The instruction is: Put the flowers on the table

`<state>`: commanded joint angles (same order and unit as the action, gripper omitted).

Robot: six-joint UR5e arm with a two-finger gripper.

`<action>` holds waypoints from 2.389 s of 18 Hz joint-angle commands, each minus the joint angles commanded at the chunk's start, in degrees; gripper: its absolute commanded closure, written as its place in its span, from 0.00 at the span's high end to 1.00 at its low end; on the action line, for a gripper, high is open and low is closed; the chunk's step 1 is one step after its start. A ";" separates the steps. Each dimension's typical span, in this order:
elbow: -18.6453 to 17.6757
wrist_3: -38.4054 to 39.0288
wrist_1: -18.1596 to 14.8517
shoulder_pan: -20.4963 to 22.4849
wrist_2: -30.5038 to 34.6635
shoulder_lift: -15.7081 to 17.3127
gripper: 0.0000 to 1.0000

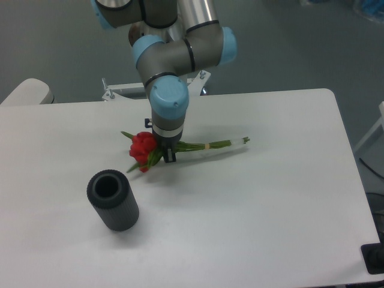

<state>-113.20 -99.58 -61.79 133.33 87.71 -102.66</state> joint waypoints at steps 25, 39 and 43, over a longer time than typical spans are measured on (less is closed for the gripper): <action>25.31 0.18 0.18 12.39 0.44 -14.41 1.00; 29.18 0.62 0.18 14.24 -0.35 -19.95 1.00; 29.09 0.45 0.26 14.41 -0.18 -20.04 1.00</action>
<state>-84.11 -99.14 -61.52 147.74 87.54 -122.70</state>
